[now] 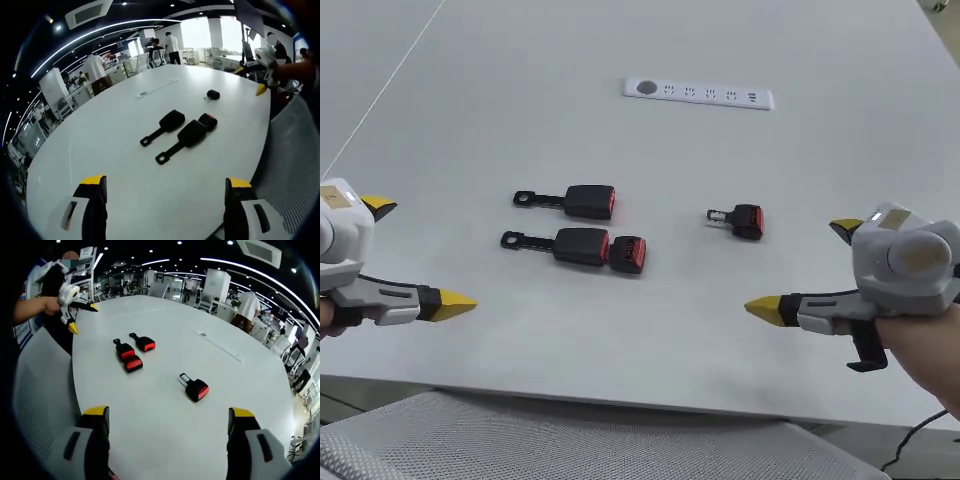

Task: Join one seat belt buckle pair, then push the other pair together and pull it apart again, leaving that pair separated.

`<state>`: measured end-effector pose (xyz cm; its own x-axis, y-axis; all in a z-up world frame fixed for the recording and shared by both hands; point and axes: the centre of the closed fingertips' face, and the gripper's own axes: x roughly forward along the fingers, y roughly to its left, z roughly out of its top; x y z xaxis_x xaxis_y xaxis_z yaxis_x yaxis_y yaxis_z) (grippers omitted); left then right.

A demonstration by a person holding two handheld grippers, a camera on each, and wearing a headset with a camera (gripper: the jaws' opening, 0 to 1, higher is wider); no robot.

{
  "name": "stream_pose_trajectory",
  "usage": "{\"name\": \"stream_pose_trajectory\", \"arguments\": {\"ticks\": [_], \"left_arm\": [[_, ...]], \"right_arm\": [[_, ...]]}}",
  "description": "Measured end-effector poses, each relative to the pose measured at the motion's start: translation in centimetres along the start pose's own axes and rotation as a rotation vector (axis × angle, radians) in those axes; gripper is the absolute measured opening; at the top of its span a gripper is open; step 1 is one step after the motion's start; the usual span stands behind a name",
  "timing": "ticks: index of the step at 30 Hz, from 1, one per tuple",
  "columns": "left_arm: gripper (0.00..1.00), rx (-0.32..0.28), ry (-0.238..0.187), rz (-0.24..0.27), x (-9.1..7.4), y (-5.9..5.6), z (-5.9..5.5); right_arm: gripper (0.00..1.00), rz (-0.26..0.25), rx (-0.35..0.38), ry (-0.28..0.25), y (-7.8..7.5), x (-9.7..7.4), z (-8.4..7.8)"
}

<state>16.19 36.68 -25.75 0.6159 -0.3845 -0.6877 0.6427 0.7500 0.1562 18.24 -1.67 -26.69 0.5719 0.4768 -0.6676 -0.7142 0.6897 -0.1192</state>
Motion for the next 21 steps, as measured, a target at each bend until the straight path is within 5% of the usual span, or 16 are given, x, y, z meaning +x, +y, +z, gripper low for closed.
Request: {"name": "stream_pose_trajectory", "arguments": {"ticks": [21], "left_arm": [[1.0,0.002,-0.006,-0.01,0.16,-0.47,0.47]], "right_arm": [[1.0,-0.018,-0.018,-0.01,-0.03,-0.3,0.07]]}}
